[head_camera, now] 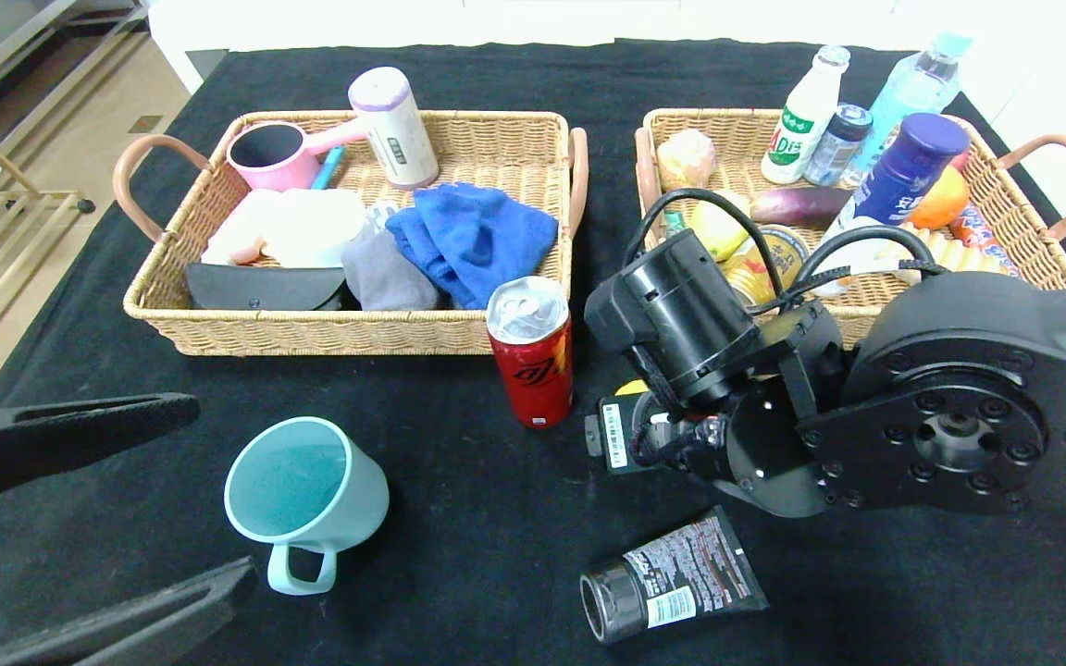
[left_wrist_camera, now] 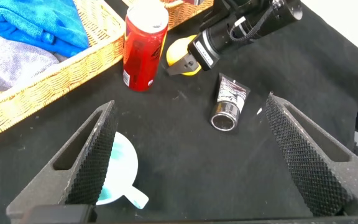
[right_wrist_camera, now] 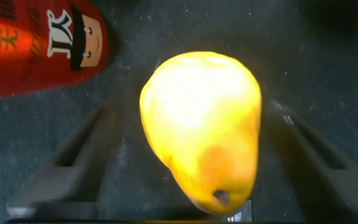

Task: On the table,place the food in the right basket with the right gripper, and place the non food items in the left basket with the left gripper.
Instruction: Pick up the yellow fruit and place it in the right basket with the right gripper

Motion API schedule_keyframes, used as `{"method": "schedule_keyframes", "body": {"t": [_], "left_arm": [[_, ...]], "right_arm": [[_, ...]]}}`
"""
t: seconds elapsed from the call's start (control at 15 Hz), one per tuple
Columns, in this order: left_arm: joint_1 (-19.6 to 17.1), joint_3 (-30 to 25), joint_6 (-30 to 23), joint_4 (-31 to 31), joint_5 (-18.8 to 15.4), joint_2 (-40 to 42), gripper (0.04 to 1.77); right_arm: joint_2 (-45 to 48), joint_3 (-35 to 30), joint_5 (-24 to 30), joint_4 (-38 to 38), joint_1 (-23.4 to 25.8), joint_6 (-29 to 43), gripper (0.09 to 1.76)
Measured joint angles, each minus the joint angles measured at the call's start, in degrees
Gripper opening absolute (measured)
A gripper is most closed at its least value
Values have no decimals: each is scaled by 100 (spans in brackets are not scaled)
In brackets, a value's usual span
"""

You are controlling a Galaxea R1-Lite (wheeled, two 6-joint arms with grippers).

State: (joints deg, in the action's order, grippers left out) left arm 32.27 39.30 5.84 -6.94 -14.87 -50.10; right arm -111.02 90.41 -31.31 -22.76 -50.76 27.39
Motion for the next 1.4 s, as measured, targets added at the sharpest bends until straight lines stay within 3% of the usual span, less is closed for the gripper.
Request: {"method": "schedule_keyframes", "body": {"t": [0.13, 0.2, 1.4], "left_arm": [[4, -2, 2, -4, 0, 0, 172], [6, -2, 2, -4, 2, 0, 172], [9, -2, 2, -11, 0, 0, 172]], "right_arm": [[-33, 0, -13, 9, 0, -5, 123], [-45, 0, -17, 9, -1, -11, 118], [-22, -39, -173, -9, -52, -22, 114]]}}
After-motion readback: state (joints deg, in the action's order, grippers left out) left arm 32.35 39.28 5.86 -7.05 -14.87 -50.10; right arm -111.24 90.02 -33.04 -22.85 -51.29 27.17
